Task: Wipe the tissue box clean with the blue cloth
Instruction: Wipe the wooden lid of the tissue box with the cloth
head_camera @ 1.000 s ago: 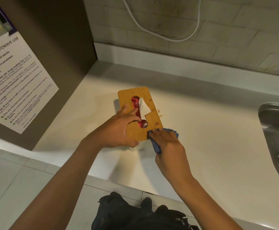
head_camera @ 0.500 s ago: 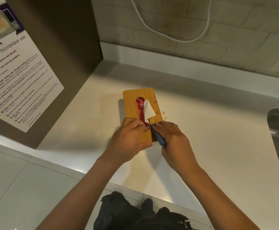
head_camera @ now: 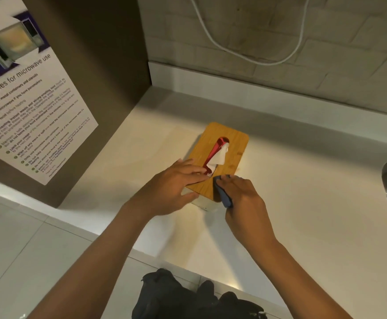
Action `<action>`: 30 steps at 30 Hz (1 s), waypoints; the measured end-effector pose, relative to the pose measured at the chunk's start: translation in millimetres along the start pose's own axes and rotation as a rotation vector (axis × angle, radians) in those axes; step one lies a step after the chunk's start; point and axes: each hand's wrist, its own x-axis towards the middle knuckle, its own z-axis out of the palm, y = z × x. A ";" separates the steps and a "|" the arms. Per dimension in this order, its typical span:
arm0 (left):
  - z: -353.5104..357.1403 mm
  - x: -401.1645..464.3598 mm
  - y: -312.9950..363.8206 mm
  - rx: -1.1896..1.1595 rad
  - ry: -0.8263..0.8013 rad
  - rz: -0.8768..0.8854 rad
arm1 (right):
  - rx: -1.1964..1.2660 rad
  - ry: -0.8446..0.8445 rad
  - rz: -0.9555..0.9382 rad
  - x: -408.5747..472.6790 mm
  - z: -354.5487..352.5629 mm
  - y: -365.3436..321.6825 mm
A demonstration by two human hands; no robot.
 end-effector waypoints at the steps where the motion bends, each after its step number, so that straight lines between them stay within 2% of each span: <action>1: 5.9 -2.4 4.7 0.024 0.024 -0.021 | 0.013 -0.001 0.021 -0.6 -0.6 -0.2; 6: 38.3 -5.4 39.3 0.092 0.355 -0.171 | 0.098 -0.015 0.072 1.8 -4.6 -4.2; 8: 45.8 -1.4 43.8 0.136 0.394 -0.215 | 0.143 -0.032 0.101 1.3 -6.5 -3.1; 13: 48.3 5.7 45.3 0.201 0.389 -0.274 | 0.110 -0.070 0.026 1.7 -4.7 6.4; 17: 50.1 5.8 44.4 0.197 0.376 -0.293 | 0.047 -0.026 0.014 17.1 -1.1 15.6; 20: 49.1 2.5 31.7 0.170 0.394 -0.240 | 0.014 0.000 -0.035 12.8 7.8 2.3; 22: 44.8 -1.5 21.5 0.134 0.402 -0.192 | 0.054 -0.084 -0.058 0.1 6.6 -6.9; 25: 37.3 -4.9 15.1 0.065 0.338 -0.185 | 0.061 -0.089 -0.087 -1.2 -1.1 -5.7; 30: 25.7 -0.2 12.9 0.016 0.218 -0.237 | -0.009 -0.034 0.035 26.0 7.0 -6.7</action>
